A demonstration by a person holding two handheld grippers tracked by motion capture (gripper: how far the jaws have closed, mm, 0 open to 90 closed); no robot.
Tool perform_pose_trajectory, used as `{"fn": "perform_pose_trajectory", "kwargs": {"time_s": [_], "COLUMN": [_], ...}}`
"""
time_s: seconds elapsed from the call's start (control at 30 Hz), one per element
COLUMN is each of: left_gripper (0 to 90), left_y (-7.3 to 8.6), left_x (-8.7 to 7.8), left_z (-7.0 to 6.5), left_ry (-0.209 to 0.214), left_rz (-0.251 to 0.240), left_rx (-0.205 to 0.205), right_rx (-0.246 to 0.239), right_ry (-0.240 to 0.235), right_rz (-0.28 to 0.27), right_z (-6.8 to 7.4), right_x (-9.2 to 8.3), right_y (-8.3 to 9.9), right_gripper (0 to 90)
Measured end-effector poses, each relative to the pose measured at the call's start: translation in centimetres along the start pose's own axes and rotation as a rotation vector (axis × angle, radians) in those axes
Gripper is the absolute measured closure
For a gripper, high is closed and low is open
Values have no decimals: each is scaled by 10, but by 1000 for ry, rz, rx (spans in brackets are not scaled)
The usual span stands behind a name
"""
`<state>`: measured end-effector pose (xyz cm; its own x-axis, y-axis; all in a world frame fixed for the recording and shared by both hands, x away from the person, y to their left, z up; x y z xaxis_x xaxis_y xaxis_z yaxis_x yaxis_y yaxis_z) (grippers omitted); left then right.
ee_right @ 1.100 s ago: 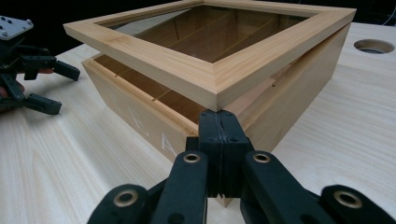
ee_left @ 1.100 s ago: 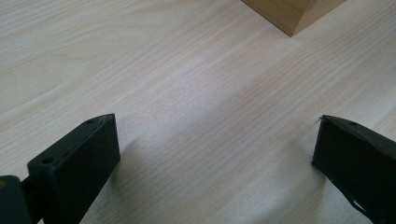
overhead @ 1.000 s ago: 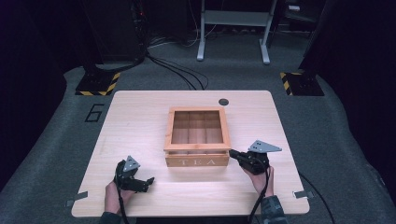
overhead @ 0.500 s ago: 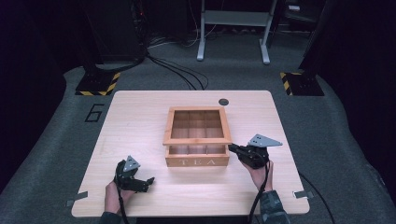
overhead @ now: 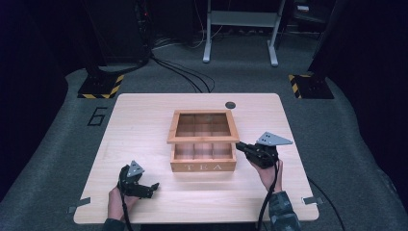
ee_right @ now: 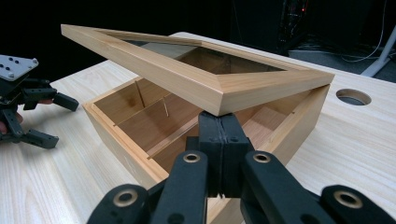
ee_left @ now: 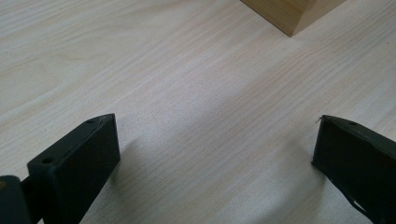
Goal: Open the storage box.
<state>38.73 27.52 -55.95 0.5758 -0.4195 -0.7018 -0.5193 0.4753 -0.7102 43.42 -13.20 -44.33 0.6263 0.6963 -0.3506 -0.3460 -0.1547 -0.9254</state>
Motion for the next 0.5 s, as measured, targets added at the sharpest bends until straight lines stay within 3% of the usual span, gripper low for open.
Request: {"fn": "perform_pose_trajectory", "kwargs": {"time_s": [0.5], "left_gripper": [4], "left_y": [0], "left_x": [0], "left_z": [0], "left_ry": [4], "left_rz": [3], "left_rx": [1], "right_rx": [-6], "right_ry": [0], "right_rz": [-15], "right_z": [-2], "right_x": [1], "right_y": [-11], "right_gripper": [897]}}
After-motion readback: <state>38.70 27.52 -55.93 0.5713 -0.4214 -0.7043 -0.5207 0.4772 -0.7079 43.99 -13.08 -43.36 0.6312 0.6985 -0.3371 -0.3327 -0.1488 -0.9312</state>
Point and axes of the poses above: each handheld gripper's, and its own axes: x roughly forward along the jaws, y roughly out of its underside, z roughly to its left, the point moved 4 cm from there along x, roughly forward along the jaws, and after that the axes turned 3 degrees about x, right-handed, at the moved point
